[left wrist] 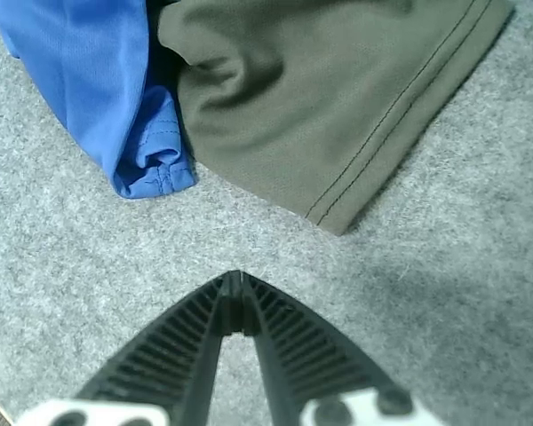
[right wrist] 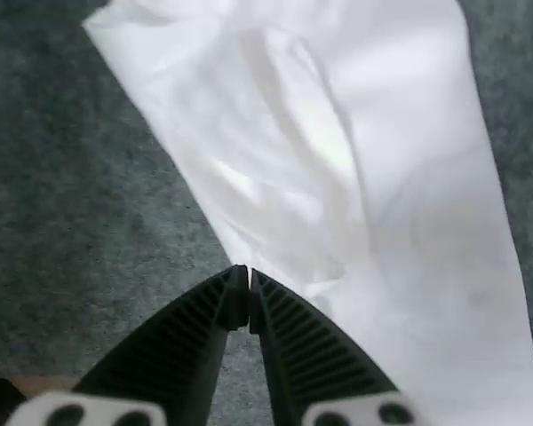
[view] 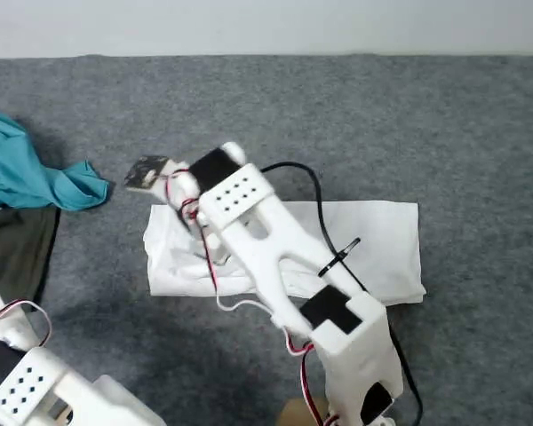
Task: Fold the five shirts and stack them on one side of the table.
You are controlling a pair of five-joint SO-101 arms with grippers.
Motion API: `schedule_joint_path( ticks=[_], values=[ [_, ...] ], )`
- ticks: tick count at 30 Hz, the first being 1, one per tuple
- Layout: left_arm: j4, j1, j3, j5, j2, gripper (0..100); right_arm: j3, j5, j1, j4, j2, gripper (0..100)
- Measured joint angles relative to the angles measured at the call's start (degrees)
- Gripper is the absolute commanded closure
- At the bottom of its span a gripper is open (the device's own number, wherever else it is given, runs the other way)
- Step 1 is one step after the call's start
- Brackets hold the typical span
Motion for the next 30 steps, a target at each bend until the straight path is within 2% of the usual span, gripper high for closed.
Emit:
schedule_joint_path(
  ticks=[8,12,22,30],
  values=[
    [0.0,0.0,0.0,0.0,0.0,100,6.86,0.0,-3.87,-0.26,-0.09,98.8],
    [0.0,0.0,0.0,0.0,0.0,100,11.6,0.0,-3.6,-3.96,-0.09,98.8],
    [0.0,0.0,0.0,0.0,0.0,100,10.37,2.99,7.65,-11.16,5.89,98.8],
    [0.0,0.0,0.0,0.0,0.0,100,7.74,3.16,11.25,-10.64,8.44,98.8]
  ],
)
